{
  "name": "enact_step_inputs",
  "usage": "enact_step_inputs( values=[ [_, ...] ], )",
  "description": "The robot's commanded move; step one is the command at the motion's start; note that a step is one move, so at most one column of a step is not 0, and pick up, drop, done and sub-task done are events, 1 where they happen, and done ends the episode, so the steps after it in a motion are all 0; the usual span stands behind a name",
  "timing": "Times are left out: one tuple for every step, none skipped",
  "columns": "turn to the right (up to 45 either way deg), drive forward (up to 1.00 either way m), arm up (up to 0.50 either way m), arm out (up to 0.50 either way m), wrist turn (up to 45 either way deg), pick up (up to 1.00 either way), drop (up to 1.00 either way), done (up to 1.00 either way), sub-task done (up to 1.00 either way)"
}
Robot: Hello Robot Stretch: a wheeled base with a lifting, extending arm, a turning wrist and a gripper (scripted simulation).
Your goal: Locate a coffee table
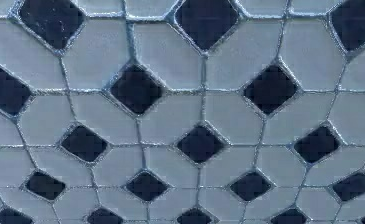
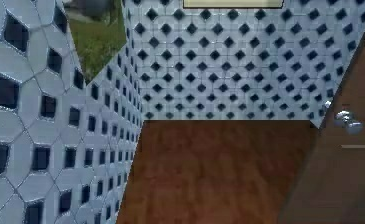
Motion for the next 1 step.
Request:
enact_step_inputs(
  values=[
    [-45.0, 0.0, 0.0, 0.0, 0.0, 0.0, 0.0, 0.0, 0.0]
  ],
)
